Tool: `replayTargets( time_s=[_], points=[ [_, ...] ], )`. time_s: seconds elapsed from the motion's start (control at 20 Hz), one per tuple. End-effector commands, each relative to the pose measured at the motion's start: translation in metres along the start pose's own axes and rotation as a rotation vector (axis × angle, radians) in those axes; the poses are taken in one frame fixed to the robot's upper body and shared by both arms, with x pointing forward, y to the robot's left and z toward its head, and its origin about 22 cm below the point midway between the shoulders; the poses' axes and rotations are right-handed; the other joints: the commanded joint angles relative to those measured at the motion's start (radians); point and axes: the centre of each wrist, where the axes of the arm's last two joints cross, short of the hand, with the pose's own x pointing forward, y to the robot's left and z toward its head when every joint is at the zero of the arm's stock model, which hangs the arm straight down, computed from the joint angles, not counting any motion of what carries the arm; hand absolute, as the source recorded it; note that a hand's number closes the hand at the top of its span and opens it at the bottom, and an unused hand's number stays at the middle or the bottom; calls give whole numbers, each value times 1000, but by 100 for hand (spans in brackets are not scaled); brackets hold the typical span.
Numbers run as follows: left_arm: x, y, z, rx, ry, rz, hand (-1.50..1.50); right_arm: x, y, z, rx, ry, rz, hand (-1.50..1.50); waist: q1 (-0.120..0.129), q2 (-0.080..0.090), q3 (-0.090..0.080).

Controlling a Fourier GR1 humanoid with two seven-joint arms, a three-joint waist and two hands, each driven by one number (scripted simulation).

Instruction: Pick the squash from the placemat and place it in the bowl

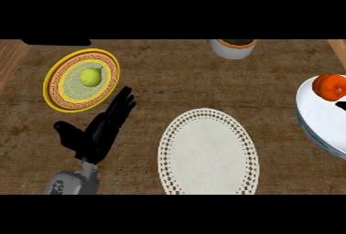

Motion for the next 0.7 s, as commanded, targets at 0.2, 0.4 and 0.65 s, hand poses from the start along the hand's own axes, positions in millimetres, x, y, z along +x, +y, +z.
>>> replayTargets(
  time_s=[0.2,0.4,0.65],
  points=[
    [-4,5,2,24,1,-3,0,-19,13,-11,-107,-58,-444,-150,-24,-5,2],
    [-13,2,5,50,23,15,0,-18,-6,-5,-293,-169,-748,-150,-62,-15,2],
    [-13,28,20,87,28,11,0,-42,-11,36,-328,-344,-901,-150,-86,-26,-2]
  ],
)
